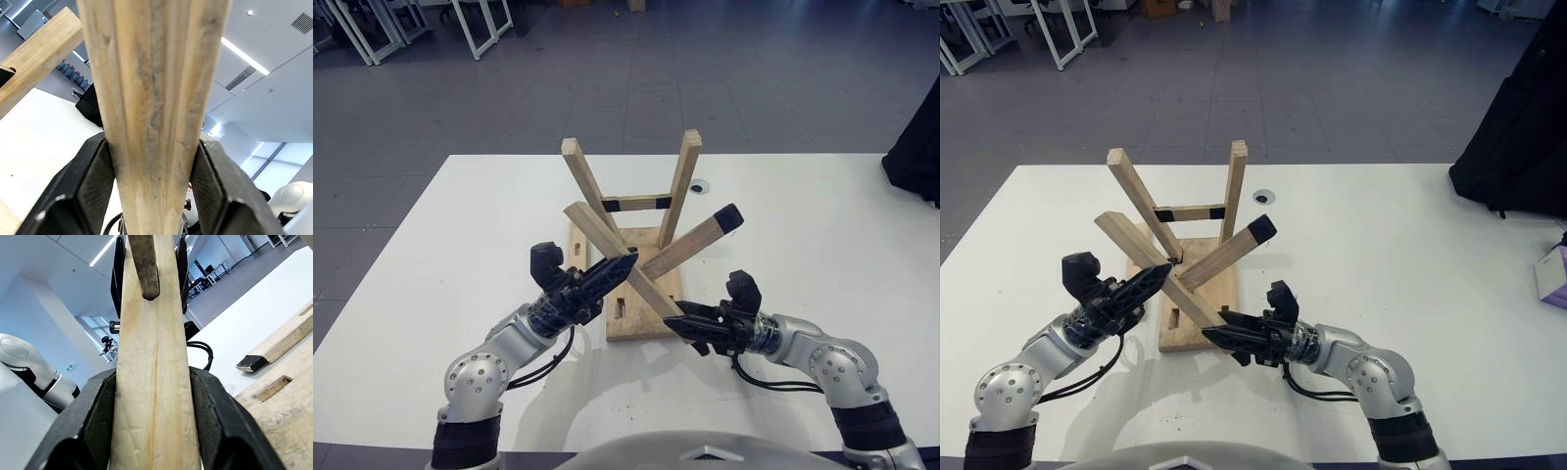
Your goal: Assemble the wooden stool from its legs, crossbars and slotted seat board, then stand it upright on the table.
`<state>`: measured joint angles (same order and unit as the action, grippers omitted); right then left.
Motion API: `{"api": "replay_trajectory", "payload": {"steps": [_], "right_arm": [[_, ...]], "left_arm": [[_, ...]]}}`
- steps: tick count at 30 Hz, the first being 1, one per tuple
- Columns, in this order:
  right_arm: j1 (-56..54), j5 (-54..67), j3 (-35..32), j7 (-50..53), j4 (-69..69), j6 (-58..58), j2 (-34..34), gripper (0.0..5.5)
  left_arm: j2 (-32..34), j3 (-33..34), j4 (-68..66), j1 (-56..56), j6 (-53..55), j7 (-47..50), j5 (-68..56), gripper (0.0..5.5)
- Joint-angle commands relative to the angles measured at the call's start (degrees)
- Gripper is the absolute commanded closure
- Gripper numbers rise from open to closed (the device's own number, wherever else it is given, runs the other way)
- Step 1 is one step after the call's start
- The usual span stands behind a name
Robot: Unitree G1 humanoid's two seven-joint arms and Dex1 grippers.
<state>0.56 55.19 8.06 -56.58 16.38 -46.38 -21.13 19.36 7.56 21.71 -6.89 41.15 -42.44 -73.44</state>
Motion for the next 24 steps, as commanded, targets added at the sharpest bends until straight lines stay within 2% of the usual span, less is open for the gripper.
{"api": "replay_trajectory", "payload": {"steps": [1,5,8,13,24], "right_arm": [[-1.0,-2.6,-0.5,1.6,-0.4,1.0,-0.5,2.67],[-1.2,-4.5,-1.5,2.8,-1.5,2.2,-0.6,1.96],[-0.6,-9.7,-1.1,1.6,-3.0,5.1,-4.0,1.5],[-0.5,-13.0,-3.1,1.4,-1.9,8.9,-6.8,1.5],[-2.3,-15.3,-3.0,2.0,-2.9,10.4,-6.4,1.5]], "left_arm": [[-0.2,1.2,-0.2,2.4,-3.2,-2.3,2.4,3.42],[1.1,2.3,-3.9,8.2,-5.4,-2.9,6.5,3.42],[5.3,5.8,-6.8,11.4,-6.4,-4.9,8.8,3.42],[11.4,7.5,-7.8,11.1,-4.3,-8.8,10.7,3.42],[17.3,2.2,-14.1,15.3,-6.0,-18.2,22.6,3.43]]}}
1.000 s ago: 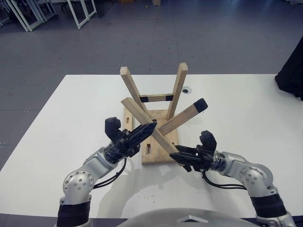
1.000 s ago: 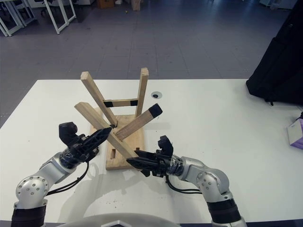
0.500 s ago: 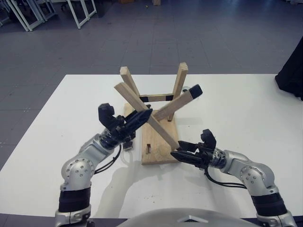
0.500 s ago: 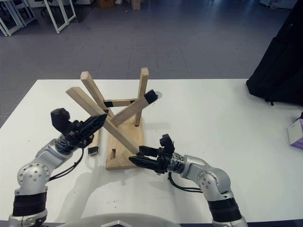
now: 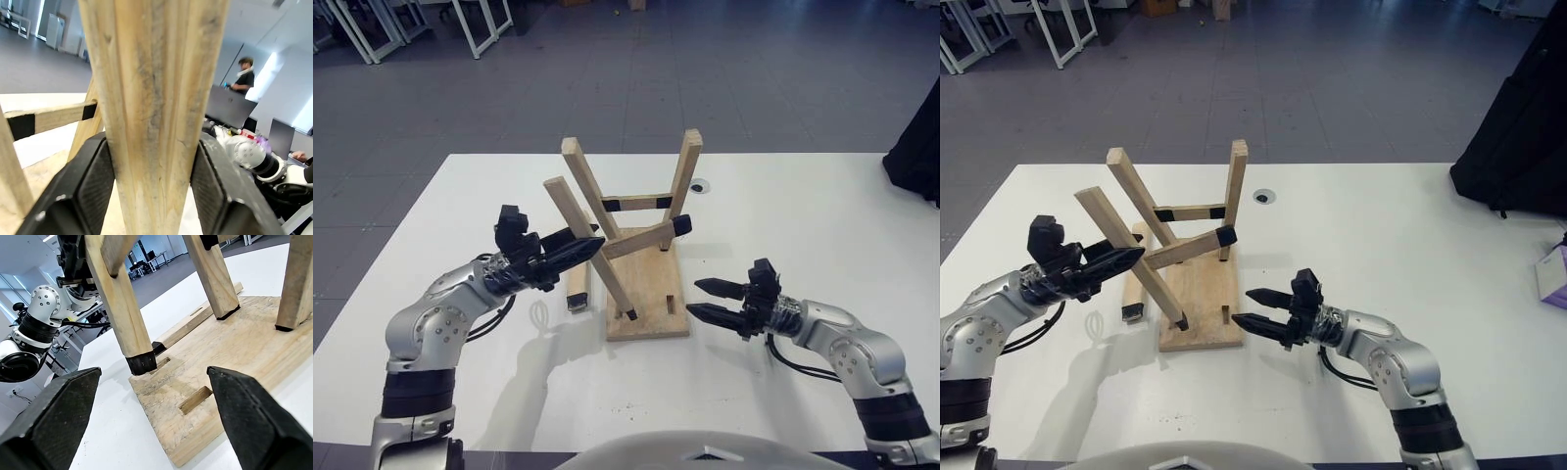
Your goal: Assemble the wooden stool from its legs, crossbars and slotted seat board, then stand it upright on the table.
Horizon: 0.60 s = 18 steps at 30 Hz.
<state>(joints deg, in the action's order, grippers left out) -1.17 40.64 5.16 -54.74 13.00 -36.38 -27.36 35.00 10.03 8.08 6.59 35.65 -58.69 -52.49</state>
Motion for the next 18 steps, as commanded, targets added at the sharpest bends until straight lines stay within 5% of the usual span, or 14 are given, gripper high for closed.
{"api": "replay_trajectory", "payload": {"steps": [1,18], "right_arm": [[-0.4,-0.8,0.0,0.1,0.6,0.3,-0.3,1.5],[-0.6,-1.3,1.6,-0.1,1.7,-0.1,0.0,1.5]], "left_arm": [[2.1,0.1,-0.7,2.0,-0.4,-2.4,1.9,3.43],[4.0,-4.9,-3.6,5.9,-2.9,-7.2,11.4,3.43]]}}
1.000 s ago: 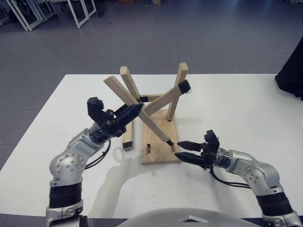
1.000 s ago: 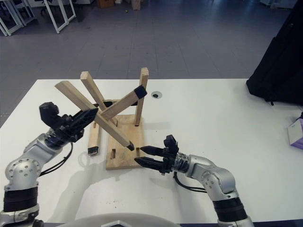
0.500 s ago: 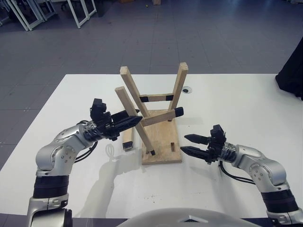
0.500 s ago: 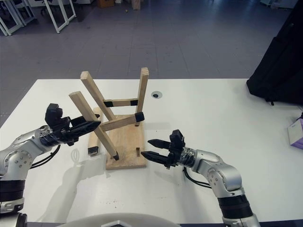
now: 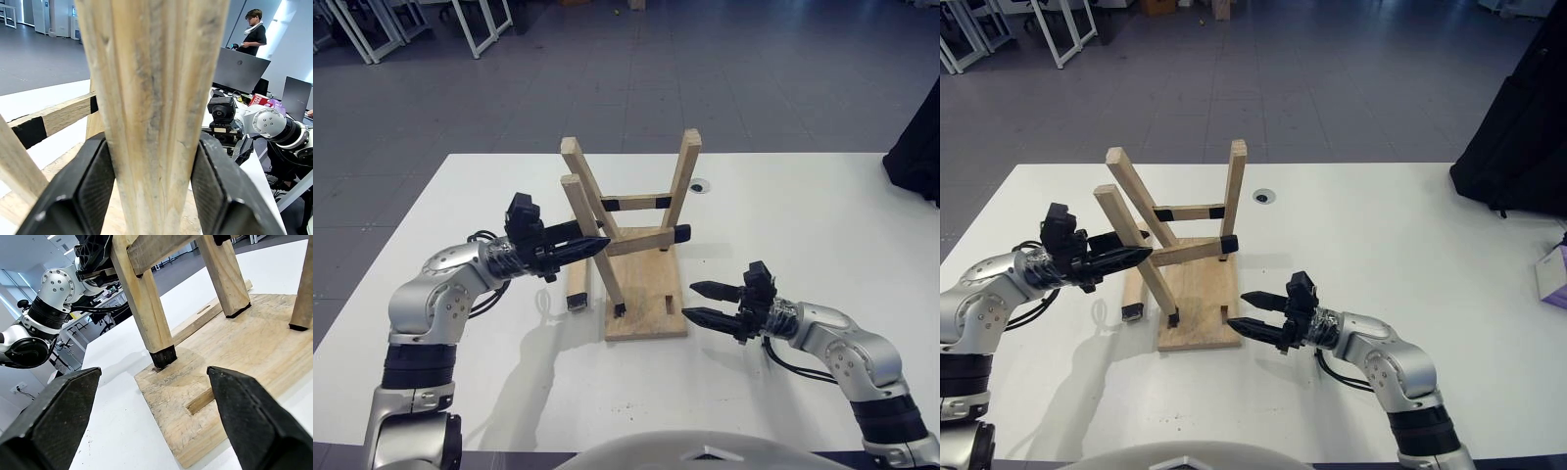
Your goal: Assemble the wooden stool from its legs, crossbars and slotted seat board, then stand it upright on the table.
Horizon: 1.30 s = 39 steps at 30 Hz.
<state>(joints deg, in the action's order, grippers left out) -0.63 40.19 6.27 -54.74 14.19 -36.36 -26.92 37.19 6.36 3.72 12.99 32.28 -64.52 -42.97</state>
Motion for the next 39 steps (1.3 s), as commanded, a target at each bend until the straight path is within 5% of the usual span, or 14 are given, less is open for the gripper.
{"api": "replay_trajectory", "payload": {"steps": [1,20,39], "right_arm": [[-1.4,-0.8,0.7,0.0,0.6,-0.3,-0.4,1.5],[-2.3,-3.1,3.2,0.3,0.6,0.8,0.2,1.5],[-1.2,-3.5,3.5,0.6,0.5,1.1,-0.1,1.5]], "left_arm": [[2.4,-1.4,1.3,-0.9,0.9,-2.2,1.6,3.43],[4.2,-7.3,-1.3,1.8,-3.6,-3.9,8.8,3.45],[10.5,-15.8,5.3,-11.0,-13.8,-2.2,17.8,3.46]]}}
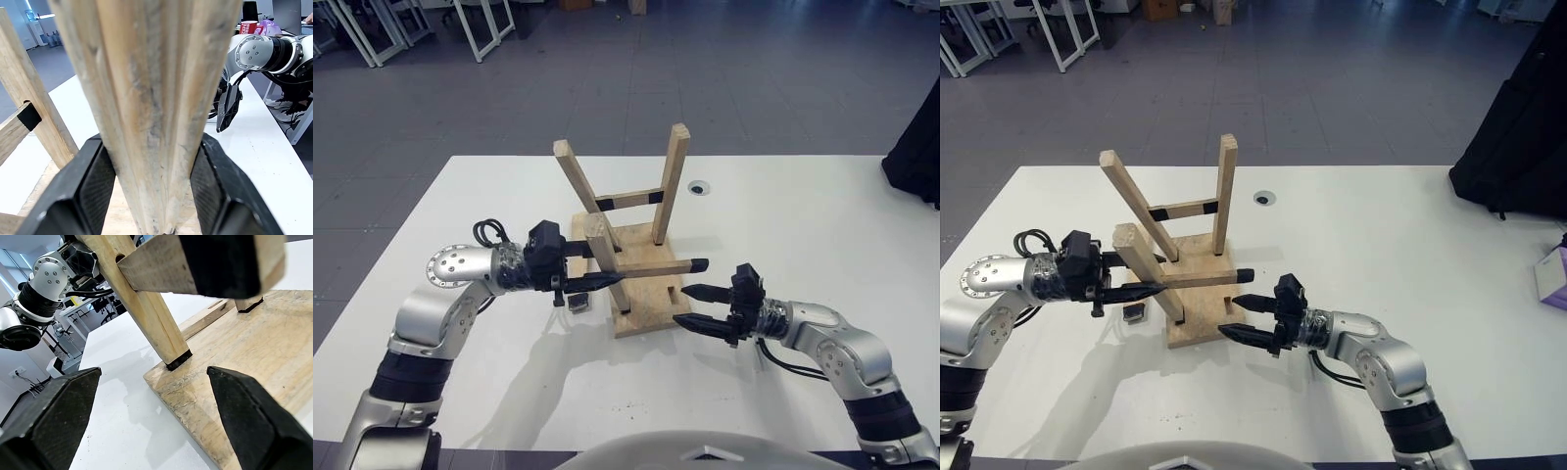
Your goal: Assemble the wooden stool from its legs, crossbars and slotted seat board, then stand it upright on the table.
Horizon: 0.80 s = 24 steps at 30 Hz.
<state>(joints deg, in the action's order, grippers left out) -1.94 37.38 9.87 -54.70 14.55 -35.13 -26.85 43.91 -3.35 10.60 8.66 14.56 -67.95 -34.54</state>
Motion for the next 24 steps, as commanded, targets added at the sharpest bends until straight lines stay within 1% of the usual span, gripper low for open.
{"api": "replay_trajectory", "payload": {"steps": [1,9,12,19,23,24], "right_arm": [[0.2,-0.7,-0.1,0.5,0.1,-0.1,-0.2,1.5],[0.7,-1.0,0.1,1.1,0.2,0.1,0.0,1.5],[1.0,-1.2,0.3,1.3,0.1,0.5,0.1,1.5],[1.2,-1.7,0.3,1.9,0.4,0.5,0.9,1.5],[1.5,-2.0,0.3,2.0,0.4,0.6,1.2,1.5],[1.5,-2.0,0.3,2.0,0.4,0.7,1.3,1.5]], "left_arm": [[4.2,-5.9,-1.1,-7.1,4.3,1.1,8.5,3.46],[5.7,-5.2,-0.2,-10.2,4.6,3.1,6.7,3.46],[5.5,-7.0,0.5,-11.1,4.8,3.6,7.6,3.46],[6.9,-6.7,0.2,-9.7,5.6,3.0,7.3,3.46],[6.6,-5.5,0.3,-8.4,7.7,3.8,5.0,3.46],[6.3,-5.3,0.3,-8.0,8.1,4.1,4.5,3.09]]}}
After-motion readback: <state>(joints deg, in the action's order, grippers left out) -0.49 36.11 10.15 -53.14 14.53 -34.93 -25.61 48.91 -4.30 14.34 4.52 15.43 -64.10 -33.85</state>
